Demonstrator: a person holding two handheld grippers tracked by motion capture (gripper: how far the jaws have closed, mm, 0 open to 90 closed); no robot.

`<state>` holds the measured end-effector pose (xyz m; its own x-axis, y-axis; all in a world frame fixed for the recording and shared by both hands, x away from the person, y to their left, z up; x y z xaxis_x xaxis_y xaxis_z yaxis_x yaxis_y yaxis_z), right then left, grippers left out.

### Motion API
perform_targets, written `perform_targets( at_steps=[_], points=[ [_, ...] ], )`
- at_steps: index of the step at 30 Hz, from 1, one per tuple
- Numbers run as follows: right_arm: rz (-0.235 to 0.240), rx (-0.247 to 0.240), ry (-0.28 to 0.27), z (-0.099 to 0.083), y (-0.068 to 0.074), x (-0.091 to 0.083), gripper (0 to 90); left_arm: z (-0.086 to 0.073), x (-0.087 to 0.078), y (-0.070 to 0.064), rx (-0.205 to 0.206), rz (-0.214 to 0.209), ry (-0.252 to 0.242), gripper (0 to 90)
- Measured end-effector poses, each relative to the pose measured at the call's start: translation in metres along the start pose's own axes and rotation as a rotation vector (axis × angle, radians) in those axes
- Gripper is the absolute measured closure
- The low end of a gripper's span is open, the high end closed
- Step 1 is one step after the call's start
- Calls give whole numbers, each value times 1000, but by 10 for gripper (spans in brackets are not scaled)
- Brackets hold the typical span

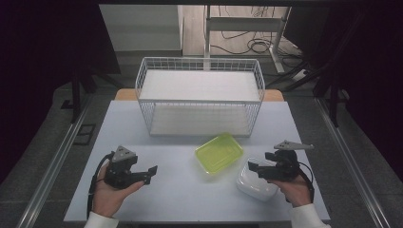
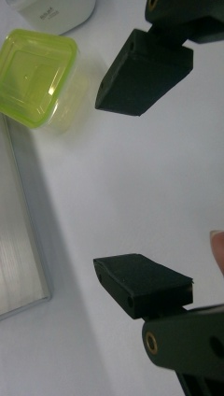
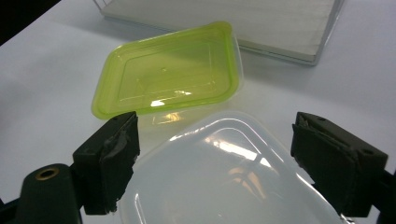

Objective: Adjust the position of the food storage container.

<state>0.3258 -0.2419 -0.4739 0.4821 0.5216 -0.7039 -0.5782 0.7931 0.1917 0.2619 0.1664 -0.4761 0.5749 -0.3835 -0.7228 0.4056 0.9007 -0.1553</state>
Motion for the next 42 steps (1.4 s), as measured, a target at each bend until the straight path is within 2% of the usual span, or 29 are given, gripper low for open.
perform_targets(
  at_steps=[4,9,11,12,13,15,18,21,26,32,36,38,42],
  points=[
    [-6,12,-1,-2,-5,0,170,1,1,4,-4,-5,1,213],
    [1,25,3,-1,-5,0,193,0,3,2,-15,-39,-2,214],
    [6,26,4,-2,-2,-2,200,1,2,0,-23,-67,-7,209],
    [4,28,2,-2,-2,-3,201,2,0,-1,-39,-109,-16,207],
    [0,29,-4,-1,0,-5,204,2,-1,-1,-44,-127,-18,201],
    [-2,24,-4,0,3,-7,206,1,-5,-3,-27,-100,-21,201],
    [-7,23,-1,1,7,-8,216,1,-8,-5,-17,-112,-22,200],
    [-13,23,18,-1,6,-5,224,-1,-4,-3,-17,-111,-3,199],
    [-25,32,26,3,-1,-2,250,-3,8,5,-32,-80,36,198],
    [-42,63,28,10,-6,-2,272,-5,10,2,-27,-79,44,193],
    [-59,64,75,13,-6,1,276,-4,9,-1,-11,-81,48,191],
    [-75,78,110,17,-8,6,292,-4,10,0,-12,-82,49,189],
    [-85,66,153,23,-8,13,321,-5,13,2,-15,-80,60,187]
  ],
)
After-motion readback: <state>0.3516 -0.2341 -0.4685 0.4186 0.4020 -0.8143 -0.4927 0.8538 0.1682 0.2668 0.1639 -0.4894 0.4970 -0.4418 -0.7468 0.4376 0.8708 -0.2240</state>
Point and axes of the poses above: each handheld gripper's, and its own axes: x roughly forward along the jaws, z roughly out of its top, y roughly to its left, the point moved 5 cm from there along x, roughly forward along the jaws, and after that the axes turned 5 degrees about y, right-handed, at the moved point
